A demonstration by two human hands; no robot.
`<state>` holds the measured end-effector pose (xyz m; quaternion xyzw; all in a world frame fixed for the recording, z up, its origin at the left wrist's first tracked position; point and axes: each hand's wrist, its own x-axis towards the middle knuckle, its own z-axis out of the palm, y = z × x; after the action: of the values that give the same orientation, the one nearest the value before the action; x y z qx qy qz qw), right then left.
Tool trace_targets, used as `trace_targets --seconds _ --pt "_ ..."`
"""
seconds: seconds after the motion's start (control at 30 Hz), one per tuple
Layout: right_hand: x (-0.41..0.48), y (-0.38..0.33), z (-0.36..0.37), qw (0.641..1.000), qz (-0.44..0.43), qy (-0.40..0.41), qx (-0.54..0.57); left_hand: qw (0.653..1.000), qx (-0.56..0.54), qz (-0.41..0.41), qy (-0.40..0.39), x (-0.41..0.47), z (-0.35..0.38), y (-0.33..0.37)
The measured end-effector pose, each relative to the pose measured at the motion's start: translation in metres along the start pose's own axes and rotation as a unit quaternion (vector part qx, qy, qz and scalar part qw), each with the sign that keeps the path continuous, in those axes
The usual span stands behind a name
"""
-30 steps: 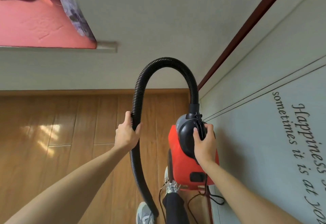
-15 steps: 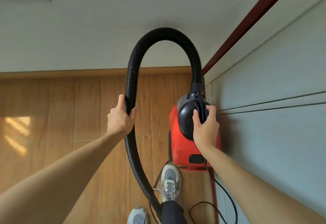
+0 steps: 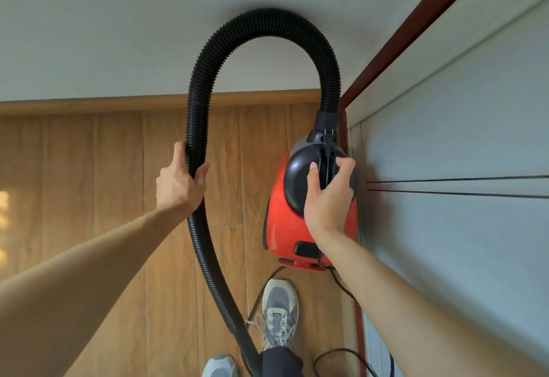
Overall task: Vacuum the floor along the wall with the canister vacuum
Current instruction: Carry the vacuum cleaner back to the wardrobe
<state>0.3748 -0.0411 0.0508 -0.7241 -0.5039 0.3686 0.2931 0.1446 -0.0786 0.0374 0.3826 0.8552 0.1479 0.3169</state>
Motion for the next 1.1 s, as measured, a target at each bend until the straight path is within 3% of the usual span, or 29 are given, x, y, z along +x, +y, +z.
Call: trace_targets --seconds 0.73,1.1 --pt "0.033 0.039 0.030 0.998 -0.043 -0.030 -0.021 0.996 0.020 0.021 0.087 0.041 0.021 -0.022" --pt "0.035 0.058 0.039 0.998 -0.019 -0.053 -0.032 0.997 -0.050 -0.010 0.061 0.042 0.044 -0.028"
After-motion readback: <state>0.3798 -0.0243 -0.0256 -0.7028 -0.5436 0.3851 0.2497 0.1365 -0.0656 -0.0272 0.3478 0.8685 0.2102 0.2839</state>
